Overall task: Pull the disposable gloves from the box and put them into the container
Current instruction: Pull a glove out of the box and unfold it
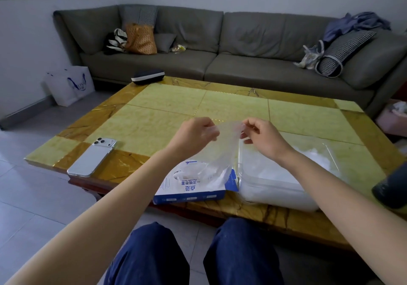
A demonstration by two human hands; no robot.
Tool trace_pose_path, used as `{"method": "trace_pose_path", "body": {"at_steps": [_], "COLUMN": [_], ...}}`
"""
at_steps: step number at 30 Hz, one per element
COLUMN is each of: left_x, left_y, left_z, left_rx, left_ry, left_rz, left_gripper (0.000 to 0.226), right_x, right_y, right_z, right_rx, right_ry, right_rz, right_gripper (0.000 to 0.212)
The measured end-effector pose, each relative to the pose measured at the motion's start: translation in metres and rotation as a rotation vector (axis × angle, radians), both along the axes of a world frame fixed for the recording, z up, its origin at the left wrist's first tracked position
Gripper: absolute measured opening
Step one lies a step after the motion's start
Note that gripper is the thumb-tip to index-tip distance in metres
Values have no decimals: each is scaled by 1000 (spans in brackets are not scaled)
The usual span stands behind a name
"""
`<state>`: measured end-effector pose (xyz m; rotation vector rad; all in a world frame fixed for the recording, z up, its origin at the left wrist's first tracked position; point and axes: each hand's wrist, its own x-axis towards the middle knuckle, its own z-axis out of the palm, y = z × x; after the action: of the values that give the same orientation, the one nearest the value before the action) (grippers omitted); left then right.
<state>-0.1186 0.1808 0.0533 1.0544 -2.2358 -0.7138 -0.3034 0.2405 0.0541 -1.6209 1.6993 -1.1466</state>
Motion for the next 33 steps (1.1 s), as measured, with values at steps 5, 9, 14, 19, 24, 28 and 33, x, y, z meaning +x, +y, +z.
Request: {"method": "trace_pose_path", "body": {"at_steps": [5, 9, 14, 19, 24, 28, 33], "left_x": [-15, -32, -41, -47, -74, -105, -114], "left_y": [0, 3, 5, -3, -9, -12, 1], "left_z": [22, 35, 41, 42, 46, 54, 53], "left_rx": [86, 102, 116, 157, 68, -54, -192], "left_ry": [-47, -100, -148, -176, -196, -36, 257], "left_rz": [18, -61, -96, -88, -92, -13, -48], "left_gripper": [9, 7, 14, 17, 19, 25, 26], "right_x": [-6, 3, -25, -52, -81, -104, -117], "right_y": [19, 23, 13, 17, 18, 23, 39], "right_z": [11, 5, 0, 4, 15, 32, 38], "right_rx": [182, 164, -38, -70, -111, -323, -656], "right_ry": [-26, 168, 189, 264, 271, 317, 447], "right_rz": [38, 55, -186, -192, -334, -417, -411], "right_gripper": [64, 92, 53, 13, 19, 19, 17]}}
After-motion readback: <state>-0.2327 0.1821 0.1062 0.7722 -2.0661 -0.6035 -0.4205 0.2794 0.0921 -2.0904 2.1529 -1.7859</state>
